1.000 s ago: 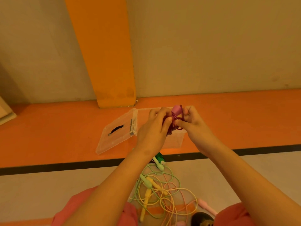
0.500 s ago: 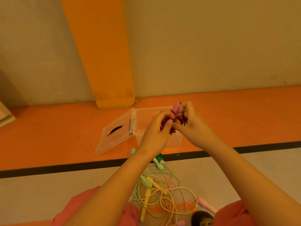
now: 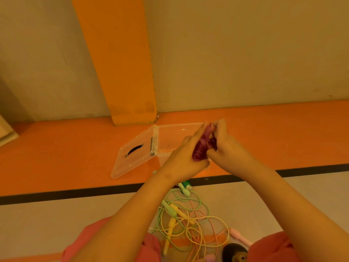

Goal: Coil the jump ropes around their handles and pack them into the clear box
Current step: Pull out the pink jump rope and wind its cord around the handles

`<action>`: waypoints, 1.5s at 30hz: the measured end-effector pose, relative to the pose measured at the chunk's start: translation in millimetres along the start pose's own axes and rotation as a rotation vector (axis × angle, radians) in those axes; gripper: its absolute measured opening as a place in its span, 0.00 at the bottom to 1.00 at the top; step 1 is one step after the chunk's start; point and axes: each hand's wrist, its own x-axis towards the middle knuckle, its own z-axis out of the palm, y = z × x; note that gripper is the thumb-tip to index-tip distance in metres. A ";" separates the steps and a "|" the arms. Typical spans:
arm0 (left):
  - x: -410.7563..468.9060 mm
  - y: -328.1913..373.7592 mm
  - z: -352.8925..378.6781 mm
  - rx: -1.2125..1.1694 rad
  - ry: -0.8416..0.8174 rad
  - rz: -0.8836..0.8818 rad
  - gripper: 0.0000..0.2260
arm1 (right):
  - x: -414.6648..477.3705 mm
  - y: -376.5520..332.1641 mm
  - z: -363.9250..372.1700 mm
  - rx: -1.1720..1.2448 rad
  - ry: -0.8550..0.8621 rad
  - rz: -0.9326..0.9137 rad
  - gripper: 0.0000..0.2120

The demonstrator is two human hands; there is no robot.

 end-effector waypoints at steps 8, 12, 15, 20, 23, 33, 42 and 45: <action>-8.4 0.1 1.8 0.079 0.029 0.032 0.48 | -3.0 2.2 1.5 0.039 -0.091 -0.029 0.19; -8.6 2.2 2.8 -0.048 0.110 0.034 0.36 | -4.6 -1.9 12.1 0.011 -0.024 0.041 0.22; -9.3 5.5 8.6 -0.185 0.133 -0.001 0.32 | -1.1 -5.9 12.5 -0.050 0.152 -0.007 0.20; -5.9 7.5 16.8 -0.292 0.218 -0.004 0.29 | -1.6 -8.9 7.6 -0.291 0.293 -0.053 0.08; -4.8 4.4 17.3 -0.335 0.237 -0.027 0.27 | -2.5 -9.9 8.7 -0.362 0.285 -0.086 0.06; -6.6 -0.9 12.6 -0.351 0.363 -0.090 0.25 | -3.2 -0.8 16.3 -0.131 0.091 0.064 0.04; -0.2 -3.3 -1.9 -0.519 0.442 -0.174 0.22 | -9.5 -19.9 8.9 0.032 0.145 -0.079 0.13; 3.5 -4.9 -1.4 -0.507 0.470 -0.140 0.20 | -9.6 -24.9 8.5 0.115 0.137 -0.120 0.12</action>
